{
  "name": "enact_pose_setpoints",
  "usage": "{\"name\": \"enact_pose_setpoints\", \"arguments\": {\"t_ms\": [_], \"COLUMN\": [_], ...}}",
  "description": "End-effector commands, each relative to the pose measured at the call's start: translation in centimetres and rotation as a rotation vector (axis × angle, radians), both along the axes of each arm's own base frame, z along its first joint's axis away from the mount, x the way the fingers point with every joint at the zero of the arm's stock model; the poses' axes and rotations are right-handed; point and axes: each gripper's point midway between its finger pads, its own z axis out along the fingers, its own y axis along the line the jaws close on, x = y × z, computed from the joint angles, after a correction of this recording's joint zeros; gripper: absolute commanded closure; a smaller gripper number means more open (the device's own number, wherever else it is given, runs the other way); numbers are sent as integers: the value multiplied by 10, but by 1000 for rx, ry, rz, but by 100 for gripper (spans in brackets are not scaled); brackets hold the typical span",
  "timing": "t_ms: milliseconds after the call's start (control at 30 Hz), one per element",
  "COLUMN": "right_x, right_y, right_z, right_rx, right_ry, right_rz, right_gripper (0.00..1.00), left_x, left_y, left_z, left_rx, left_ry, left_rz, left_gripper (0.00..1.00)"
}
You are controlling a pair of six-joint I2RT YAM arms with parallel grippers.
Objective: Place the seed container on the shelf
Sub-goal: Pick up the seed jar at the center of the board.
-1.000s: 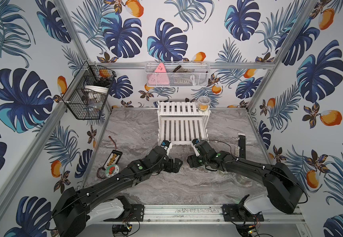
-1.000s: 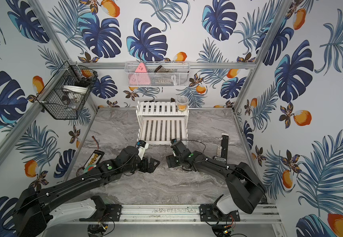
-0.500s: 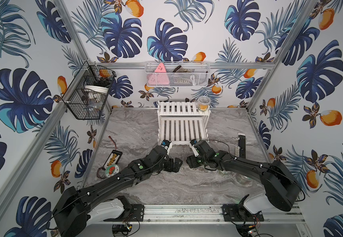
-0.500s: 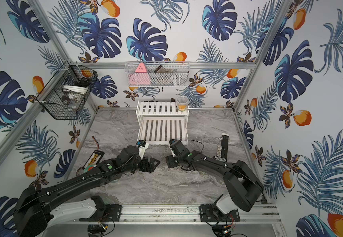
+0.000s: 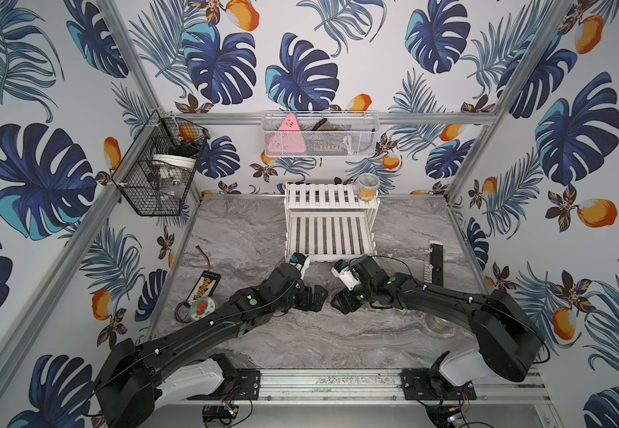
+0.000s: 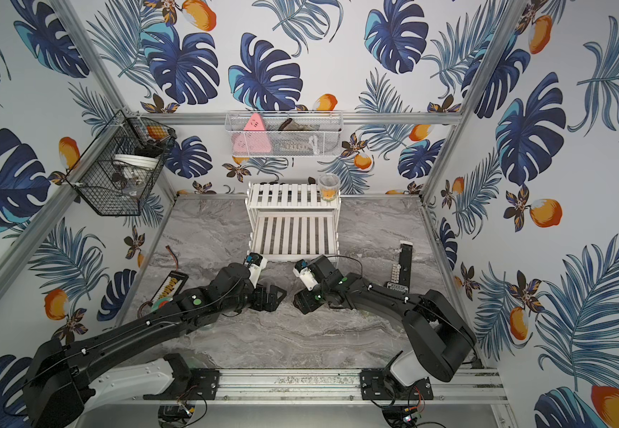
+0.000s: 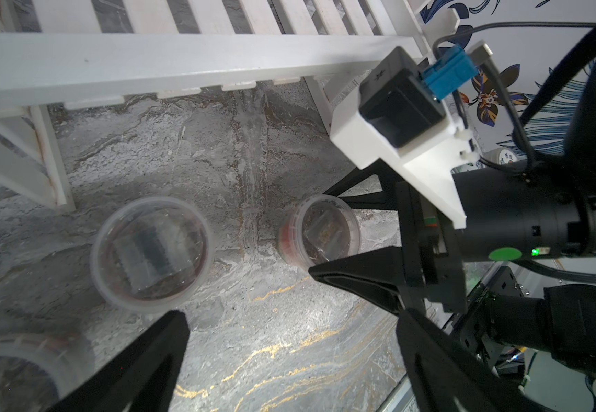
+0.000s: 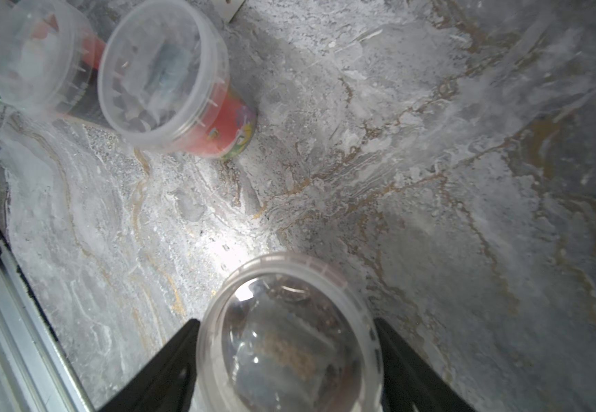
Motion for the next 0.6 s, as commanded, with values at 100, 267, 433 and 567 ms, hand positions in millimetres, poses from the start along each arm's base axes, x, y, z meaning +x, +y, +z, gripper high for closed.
{"name": "enact_pose_setpoints", "arguments": {"t_ms": [100, 267, 433, 567], "right_x": [1, -3, -7, -10], "right_y": [-3, -4, -18, -33], "right_z": [0, 9, 16, 25], "right_rx": [-22, 42, 83, 147], "right_ry": [2, 6, 23, 62], "right_rz": [-9, -62, -190, -317], "right_gripper": [18, 15, 15, 16], "left_x": [-2, -8, -16, -20], "left_y": [7, -2, -20, -37], "left_z": [2, 3, 0, -12], "left_rx": [31, 24, 69, 169], "left_ry": [-36, -57, -86, -94], "left_rz": [-15, -99, -217, -299], "left_gripper": [1, 1, 3, 6]}}
